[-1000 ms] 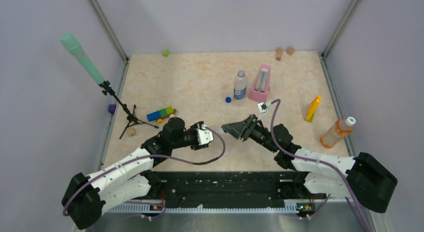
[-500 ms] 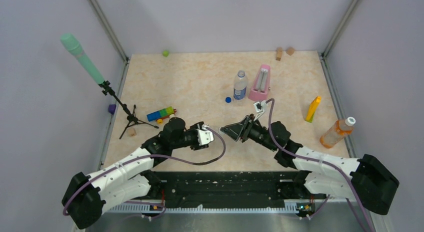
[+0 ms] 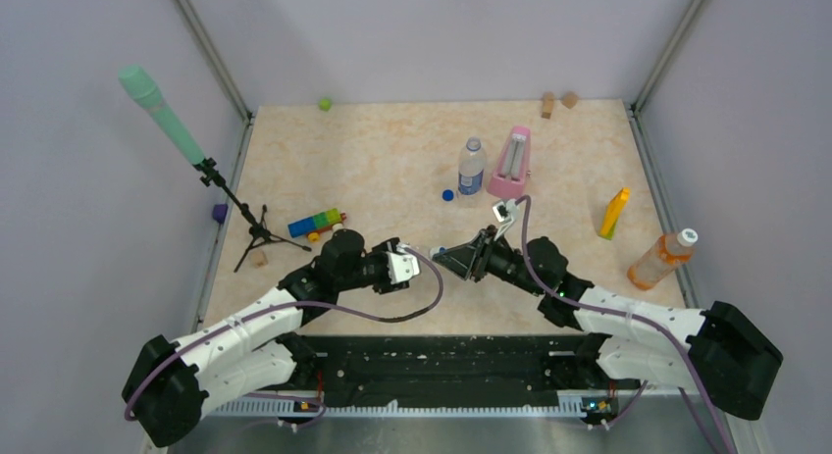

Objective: Unscrew the bottle caps
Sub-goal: Unscrew the bottle cap from the plastic bottle.

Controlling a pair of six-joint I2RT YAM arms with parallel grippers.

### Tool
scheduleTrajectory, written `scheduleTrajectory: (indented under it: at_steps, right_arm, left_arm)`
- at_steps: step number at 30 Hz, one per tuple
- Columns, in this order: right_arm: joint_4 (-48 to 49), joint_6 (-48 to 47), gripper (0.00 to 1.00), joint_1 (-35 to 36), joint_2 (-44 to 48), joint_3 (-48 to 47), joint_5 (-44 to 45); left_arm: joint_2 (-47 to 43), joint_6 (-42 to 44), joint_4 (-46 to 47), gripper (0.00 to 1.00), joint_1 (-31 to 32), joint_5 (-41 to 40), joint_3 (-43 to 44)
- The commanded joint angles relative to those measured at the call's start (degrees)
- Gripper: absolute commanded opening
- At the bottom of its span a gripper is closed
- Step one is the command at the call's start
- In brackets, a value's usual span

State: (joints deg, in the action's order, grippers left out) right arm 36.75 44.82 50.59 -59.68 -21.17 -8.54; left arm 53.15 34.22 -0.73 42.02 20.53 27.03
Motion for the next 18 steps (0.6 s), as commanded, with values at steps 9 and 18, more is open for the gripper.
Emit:
scheduleTrajectory:
  at_steps: [9,18]
  right_arm:
    - [1.4,-24.4,0.02,0.8,2.0,-0.8,-8.0]
    - [3.2,-53.4,0.0,0.7,1.0,1.6,-19.2]
  left_arm:
    - [0.0,0.5,3.6,0.0,0.0,2.9,2.9]
    - [-0.1,0.3,4.9,0.0,0.0,5.7,2.1]
